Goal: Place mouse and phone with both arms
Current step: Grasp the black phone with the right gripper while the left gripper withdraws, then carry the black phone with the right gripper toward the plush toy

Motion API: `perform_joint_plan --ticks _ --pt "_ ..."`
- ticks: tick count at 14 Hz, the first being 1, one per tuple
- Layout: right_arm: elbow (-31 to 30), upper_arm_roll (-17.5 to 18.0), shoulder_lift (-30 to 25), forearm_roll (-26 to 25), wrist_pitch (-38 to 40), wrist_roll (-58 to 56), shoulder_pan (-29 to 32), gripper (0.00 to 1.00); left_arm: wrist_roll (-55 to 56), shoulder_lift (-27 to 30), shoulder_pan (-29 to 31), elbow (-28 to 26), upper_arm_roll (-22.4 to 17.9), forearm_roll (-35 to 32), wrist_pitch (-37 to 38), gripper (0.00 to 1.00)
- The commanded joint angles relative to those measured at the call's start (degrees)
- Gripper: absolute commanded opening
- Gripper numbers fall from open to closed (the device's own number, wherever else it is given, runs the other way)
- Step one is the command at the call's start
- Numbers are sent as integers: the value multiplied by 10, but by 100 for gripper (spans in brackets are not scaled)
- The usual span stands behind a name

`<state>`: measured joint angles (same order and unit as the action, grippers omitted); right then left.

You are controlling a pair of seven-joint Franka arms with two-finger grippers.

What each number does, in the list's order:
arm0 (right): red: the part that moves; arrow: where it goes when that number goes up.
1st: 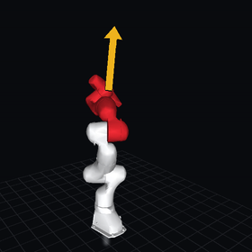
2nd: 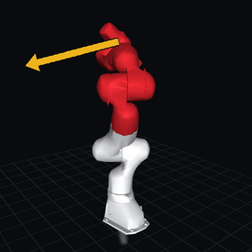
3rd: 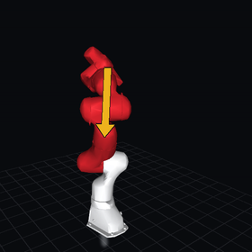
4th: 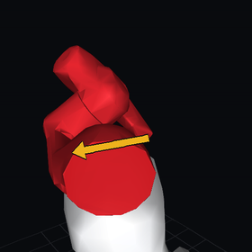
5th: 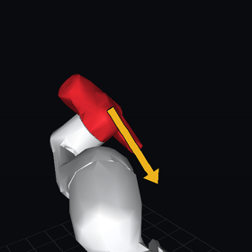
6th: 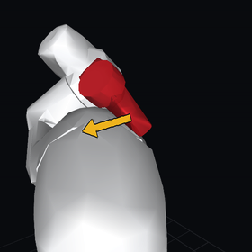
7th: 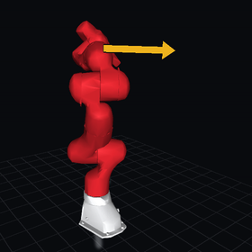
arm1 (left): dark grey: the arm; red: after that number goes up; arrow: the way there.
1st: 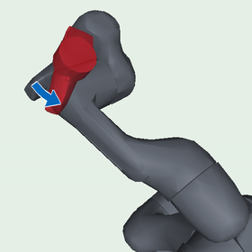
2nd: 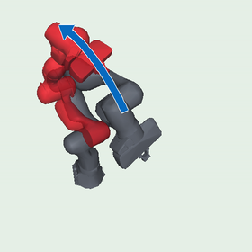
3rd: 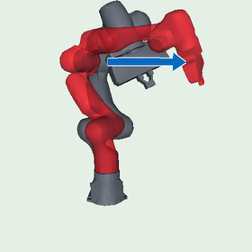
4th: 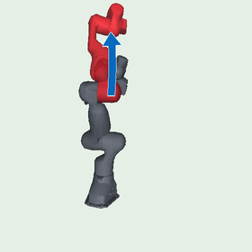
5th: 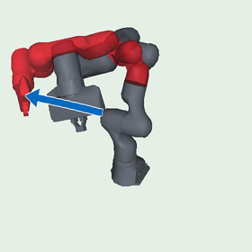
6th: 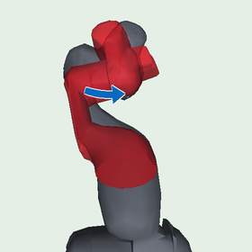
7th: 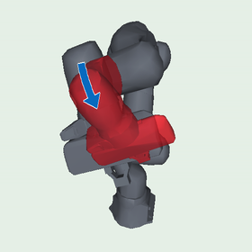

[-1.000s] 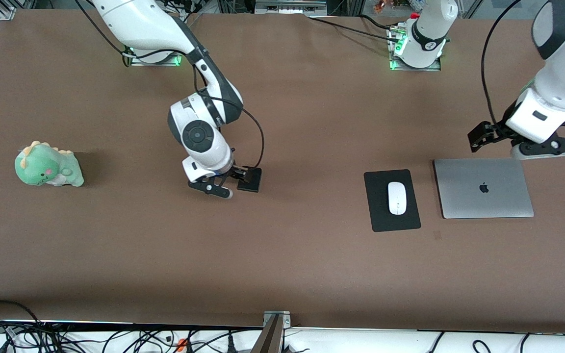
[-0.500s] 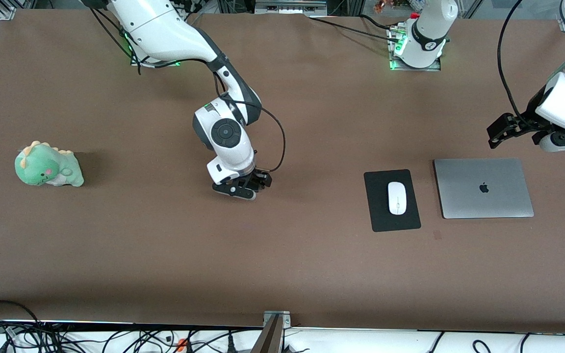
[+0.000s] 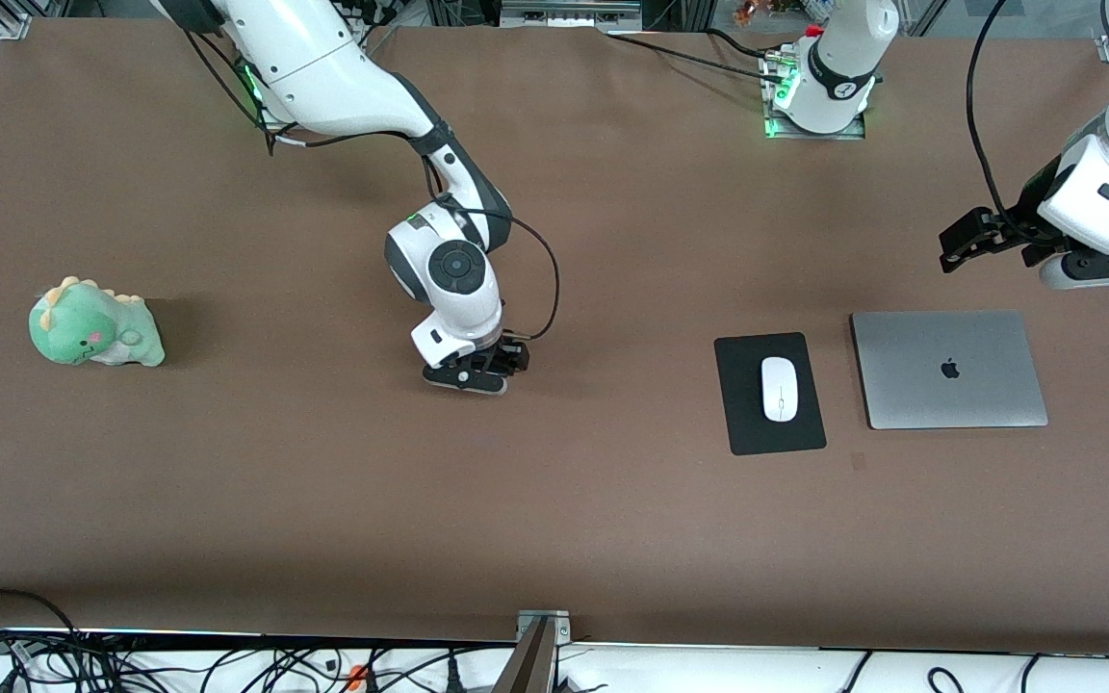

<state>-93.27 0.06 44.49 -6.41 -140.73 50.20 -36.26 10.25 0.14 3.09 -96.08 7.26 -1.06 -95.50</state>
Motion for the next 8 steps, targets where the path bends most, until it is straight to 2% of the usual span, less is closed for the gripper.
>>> perform_joint_plan --ticks 1,5,6,8 --pt "0 -3 7 -10 -4 -15 -6 100 -14 -10 6 26 6 14 18 100" --pt "-2 -1 7 -4 7 -19 -6 96 -15 -10 4 26 6 14 18 100" --pt "-2 -1 7 -4 12 -18 -7 90 -15 -9 4 26 6 14 18 100" --pt "-2 -1 6 -4 13 -19 -7 68 -12 -9 3 27 6 15 18 100"
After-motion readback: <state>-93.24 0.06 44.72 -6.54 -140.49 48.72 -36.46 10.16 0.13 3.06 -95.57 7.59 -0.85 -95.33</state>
